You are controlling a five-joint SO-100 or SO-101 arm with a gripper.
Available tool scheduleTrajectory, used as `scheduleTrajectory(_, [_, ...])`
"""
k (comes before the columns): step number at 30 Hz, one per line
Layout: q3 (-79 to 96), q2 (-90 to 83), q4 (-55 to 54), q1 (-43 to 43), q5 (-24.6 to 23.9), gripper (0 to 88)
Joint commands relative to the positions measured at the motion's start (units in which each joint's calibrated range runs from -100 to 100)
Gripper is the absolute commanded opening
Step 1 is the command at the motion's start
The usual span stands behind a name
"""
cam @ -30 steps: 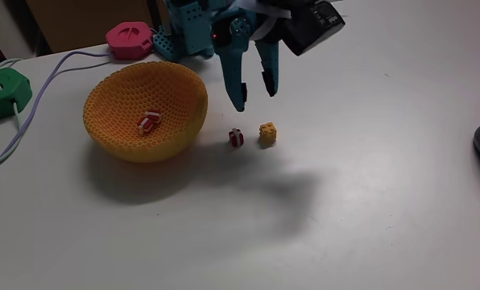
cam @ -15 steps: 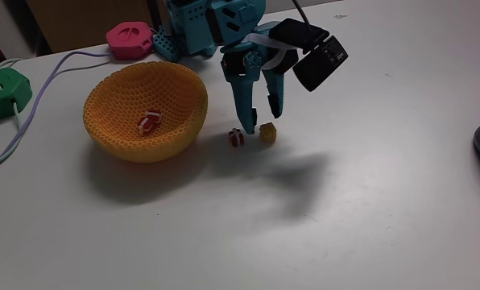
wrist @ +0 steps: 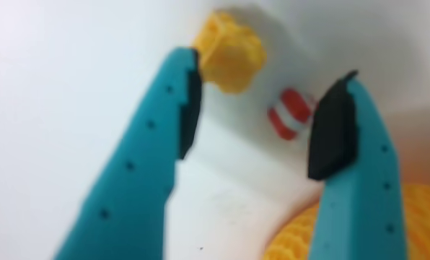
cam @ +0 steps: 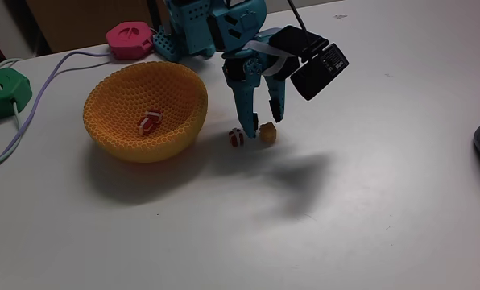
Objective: Place cube pieces into the yellow basket
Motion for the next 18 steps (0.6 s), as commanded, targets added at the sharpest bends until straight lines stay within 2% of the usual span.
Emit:
scheduleTrajectory(1, [0.1,-0.2,-1.3,-1.4,-0.4,26.3])
scheduleTrajectory(18, [0.9,4.1,-4.7,-0.7,0.4,23.4])
